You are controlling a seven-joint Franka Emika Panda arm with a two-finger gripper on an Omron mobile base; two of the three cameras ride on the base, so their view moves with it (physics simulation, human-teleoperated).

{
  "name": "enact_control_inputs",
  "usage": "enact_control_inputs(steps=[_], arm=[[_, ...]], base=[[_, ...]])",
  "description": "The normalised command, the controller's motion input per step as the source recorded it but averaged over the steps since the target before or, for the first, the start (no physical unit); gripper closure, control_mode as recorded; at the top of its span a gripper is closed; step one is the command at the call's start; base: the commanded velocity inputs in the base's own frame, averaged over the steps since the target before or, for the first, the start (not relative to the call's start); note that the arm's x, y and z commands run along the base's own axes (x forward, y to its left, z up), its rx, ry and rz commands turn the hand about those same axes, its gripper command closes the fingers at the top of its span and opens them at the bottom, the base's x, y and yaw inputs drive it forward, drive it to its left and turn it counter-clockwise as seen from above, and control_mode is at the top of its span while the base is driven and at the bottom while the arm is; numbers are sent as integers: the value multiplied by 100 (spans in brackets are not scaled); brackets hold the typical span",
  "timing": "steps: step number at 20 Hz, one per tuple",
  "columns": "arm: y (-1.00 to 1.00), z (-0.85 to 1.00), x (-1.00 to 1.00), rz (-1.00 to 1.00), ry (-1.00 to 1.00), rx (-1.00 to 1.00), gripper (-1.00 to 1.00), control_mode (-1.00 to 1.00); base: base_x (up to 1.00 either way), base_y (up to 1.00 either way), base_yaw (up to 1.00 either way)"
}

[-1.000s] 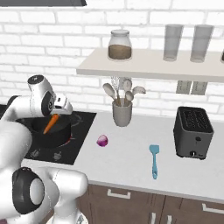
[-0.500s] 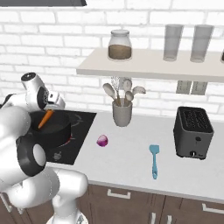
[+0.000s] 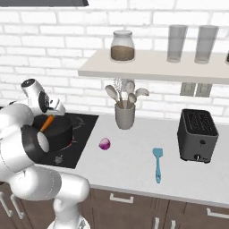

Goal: Put the carrot and onion in the pot. Retrieve the spatula and lightly stir the vegetables in the pot.

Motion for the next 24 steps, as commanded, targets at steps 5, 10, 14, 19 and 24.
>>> enact_control_inputs(steps=[5,10,14,19,24], arm=[[0,-28,16,-8,-2,-2,100,-100],[0,-23,4,-9,-2,0,100,-100],[0,-21,0,-9,-2,0,100,-100],[-7,-11,0,-10,-1,-1,-100,-100],[-21,31,-6,-4,-5,3,-100,-100]], base=[[0,0,0],[0,0,0],[0,0,0],[0,0,0],[0,0,0]])
